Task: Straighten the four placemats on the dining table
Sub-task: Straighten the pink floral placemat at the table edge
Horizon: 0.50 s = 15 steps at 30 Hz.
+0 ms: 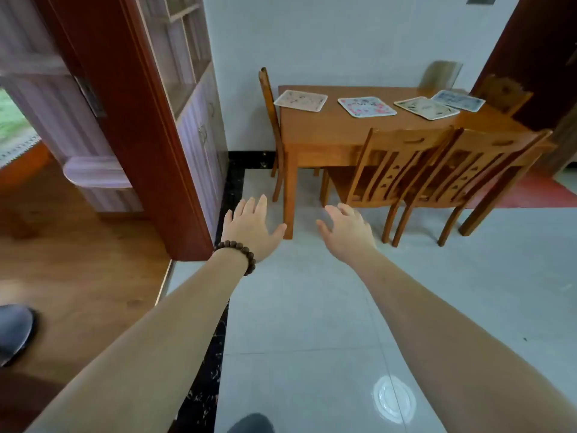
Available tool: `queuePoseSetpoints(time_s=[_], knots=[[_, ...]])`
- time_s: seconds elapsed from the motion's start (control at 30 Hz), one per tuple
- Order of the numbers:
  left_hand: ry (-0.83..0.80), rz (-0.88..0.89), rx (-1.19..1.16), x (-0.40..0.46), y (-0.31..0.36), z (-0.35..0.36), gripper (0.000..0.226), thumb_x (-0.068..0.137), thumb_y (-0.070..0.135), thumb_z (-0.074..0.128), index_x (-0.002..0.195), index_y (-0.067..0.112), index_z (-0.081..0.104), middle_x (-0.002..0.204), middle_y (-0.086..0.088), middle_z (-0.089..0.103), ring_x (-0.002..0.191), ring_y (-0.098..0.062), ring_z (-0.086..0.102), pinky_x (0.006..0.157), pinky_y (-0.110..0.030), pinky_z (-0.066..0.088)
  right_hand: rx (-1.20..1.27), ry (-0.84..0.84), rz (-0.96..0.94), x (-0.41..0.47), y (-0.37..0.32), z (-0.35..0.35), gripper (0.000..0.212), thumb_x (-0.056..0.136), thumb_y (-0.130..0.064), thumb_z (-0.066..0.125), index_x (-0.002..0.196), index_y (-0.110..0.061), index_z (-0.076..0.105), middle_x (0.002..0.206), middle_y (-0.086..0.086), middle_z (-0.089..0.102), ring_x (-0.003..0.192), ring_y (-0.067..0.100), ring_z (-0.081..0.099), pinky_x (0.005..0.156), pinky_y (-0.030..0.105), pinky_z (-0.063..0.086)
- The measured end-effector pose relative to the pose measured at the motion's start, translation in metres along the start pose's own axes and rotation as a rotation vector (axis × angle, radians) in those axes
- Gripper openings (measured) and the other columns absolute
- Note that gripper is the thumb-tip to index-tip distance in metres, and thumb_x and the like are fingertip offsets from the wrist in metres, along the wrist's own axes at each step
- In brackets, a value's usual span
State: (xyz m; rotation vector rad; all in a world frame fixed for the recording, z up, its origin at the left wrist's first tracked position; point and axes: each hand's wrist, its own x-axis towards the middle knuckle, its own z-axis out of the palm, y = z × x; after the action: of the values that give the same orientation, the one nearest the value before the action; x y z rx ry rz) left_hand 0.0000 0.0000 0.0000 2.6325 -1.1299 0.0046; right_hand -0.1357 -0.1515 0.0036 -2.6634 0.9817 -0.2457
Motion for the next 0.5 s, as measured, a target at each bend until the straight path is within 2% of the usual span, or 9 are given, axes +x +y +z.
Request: queuePoseSetpoints(time_s=[0.23, 0.5], knots=[[-0.013, -0.059, 0.007, 0.042, -0.018, 0.018, 0.079, 0.091, 0.061, 0.036, 0.152, 0.018, 0.011, 0.157, -0.008, 0.019, 0.145, -0.026, 0.011, 0.116, -0.047, 0.012, -0.045, -0.062, -0.021, 0.053, 0.005, 0.026, 0.053, 0.098, -0.049, 0.033, 0.144, -0.023, 0.035, 0.153, 0.008, 0.029, 0.141, 0.028, 0.023, 0.111, 0.047, 0.023], [-0.012, -0.089, -0.017, 0.168, -0.063, 0.043, 0.079, 0.091, 0.059, 0.039, 0.152, 0.018, 0.01, 0.158, -0.009, 0.017, 0.145, -0.026, 0.009, 0.116, -0.047, 0.013, 0.012, -0.08, -0.016, 0.189, -0.013, 0.065, 0.052, 0.098, -0.047, 0.034, 0.143, -0.021, 0.037, 0.153, 0.01, 0.029, 0.141, 0.03, 0.021, 0.11, 0.048, 0.023]])
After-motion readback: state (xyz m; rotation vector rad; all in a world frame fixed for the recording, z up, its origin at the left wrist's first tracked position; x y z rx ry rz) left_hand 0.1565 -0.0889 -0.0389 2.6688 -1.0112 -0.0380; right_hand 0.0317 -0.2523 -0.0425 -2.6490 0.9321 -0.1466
